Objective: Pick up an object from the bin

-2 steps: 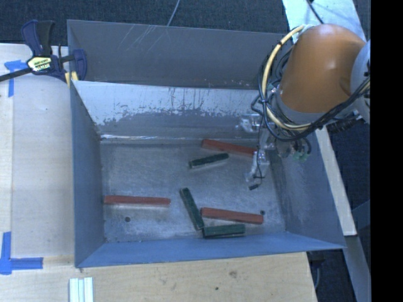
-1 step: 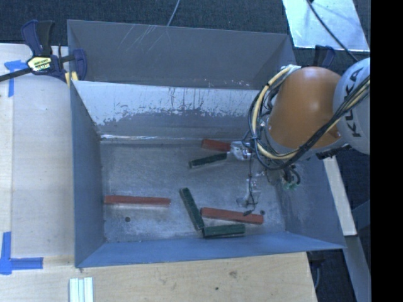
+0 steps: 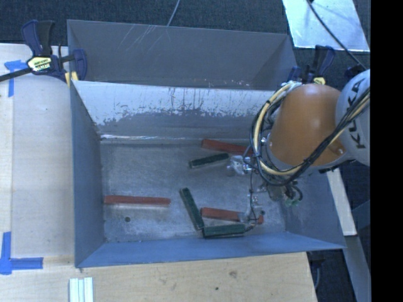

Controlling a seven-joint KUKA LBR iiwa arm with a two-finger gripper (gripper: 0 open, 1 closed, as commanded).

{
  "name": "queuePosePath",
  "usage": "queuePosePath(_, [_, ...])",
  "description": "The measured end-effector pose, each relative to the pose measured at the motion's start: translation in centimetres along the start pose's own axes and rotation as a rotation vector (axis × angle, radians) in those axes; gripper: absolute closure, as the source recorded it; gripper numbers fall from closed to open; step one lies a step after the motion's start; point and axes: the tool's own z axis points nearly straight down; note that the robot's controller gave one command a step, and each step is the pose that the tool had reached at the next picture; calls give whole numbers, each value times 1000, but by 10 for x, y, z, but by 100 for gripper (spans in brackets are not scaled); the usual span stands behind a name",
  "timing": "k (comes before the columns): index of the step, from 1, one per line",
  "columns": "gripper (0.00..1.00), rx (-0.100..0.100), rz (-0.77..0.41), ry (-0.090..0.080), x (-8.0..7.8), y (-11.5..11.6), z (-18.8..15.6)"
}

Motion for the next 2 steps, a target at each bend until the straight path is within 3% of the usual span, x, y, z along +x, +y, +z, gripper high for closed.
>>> queuePosePath(1, [0,0,-6,-6,2,2,25])
queuePosePath(2, [0,0,52,3,7,18,82])
